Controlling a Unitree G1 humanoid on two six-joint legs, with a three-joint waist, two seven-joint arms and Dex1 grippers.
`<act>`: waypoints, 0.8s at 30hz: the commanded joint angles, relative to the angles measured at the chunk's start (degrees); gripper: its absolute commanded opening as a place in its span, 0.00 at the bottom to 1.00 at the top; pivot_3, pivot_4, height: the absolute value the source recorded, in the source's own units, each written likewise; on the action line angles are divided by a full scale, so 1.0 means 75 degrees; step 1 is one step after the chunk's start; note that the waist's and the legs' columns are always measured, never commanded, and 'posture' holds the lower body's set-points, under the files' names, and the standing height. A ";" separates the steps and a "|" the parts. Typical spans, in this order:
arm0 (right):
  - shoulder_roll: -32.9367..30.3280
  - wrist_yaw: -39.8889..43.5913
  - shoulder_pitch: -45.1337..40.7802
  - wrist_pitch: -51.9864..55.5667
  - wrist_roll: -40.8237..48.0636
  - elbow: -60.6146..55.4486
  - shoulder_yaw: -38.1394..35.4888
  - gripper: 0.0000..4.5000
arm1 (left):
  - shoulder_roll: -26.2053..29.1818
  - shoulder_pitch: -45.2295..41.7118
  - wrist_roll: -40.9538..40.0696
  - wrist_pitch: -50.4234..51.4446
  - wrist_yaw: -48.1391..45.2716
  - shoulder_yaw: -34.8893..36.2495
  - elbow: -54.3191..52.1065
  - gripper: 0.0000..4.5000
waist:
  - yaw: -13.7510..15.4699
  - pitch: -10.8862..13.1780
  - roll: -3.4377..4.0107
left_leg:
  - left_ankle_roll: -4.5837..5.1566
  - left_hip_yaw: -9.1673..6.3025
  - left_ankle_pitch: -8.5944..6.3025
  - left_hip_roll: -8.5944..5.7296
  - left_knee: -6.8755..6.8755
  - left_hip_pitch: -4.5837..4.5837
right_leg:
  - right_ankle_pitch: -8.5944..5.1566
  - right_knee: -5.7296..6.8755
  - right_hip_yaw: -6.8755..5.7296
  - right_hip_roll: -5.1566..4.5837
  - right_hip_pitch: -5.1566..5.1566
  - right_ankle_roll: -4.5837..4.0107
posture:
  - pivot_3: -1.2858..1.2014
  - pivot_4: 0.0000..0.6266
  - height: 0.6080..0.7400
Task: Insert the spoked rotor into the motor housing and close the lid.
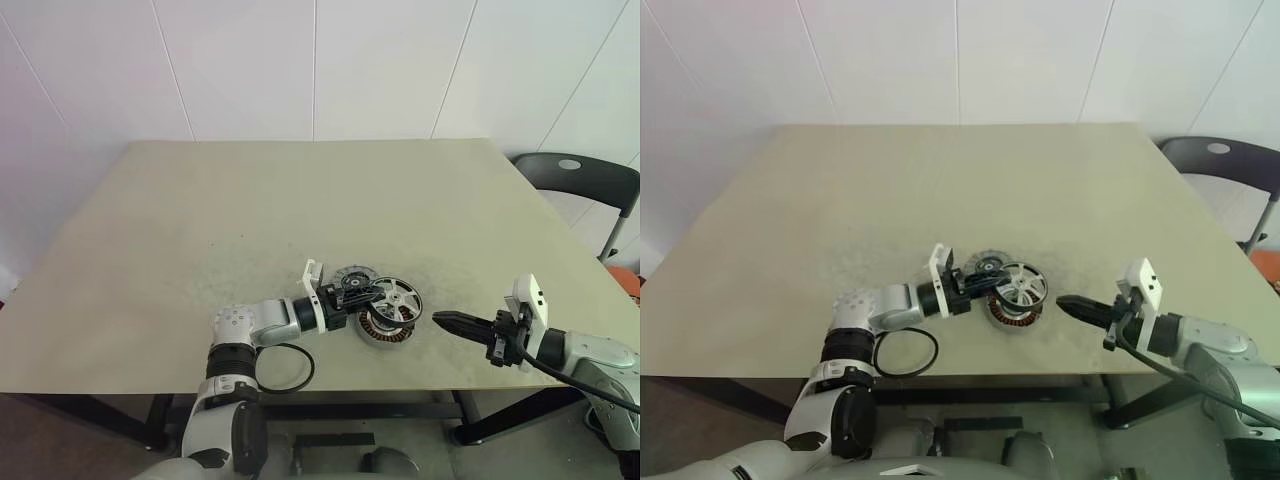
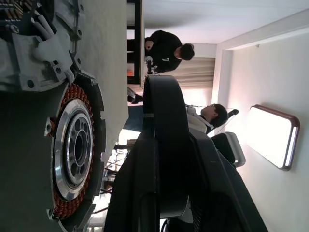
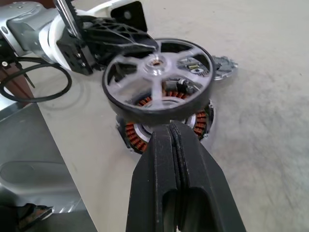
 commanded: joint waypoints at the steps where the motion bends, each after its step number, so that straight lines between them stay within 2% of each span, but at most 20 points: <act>1: 0.0030 -0.0095 -0.0095 0.0062 0.0214 -0.0271 -0.0118 0.00 | 0.0024 -0.0039 0.0174 -0.0115 -0.0141 -0.0029 0.0182 0.10 | -0.0006 0.0000 0.0000 | 0.0000 0.0001 0.0000 0.0000 0.0000 0.0000 | 0.0000 0.0000 0.0000 0.0000 0.0000 0.0000 | 0.52 0.00 1.00; 14: 0.0144 0.0021 -0.0011 -0.0331 -0.0053 0.0173 -0.0031 0.00 | 0.0041 -0.0049 0.0585 -0.0263 -0.0441 -0.0184 0.0294 0.10 | -0.0006 -0.0008 0.0013 | 0.0000 0.0001 0.0000 0.0000 0.0005 0.0004 | 0.0000 0.0003 -0.0001 0.0003 0.0005 0.0000 | 0.52 0.00 1.00; 24: 0.0160 0.0156 -0.0150 -0.0729 -0.0279 0.0639 0.0103 0.00 | 0.0107 -0.0063 0.0943 -0.0386 -0.0504 -0.0414 0.0092 0.80 | -0.0004 -0.0020 0.0030 | 0.0000 0.0000 0.0000 0.0000 0.0007 0.0011 | 0.0000 0.0005 -0.0001 0.0004 0.0014 0.0000 | 0.52 0.00 1.00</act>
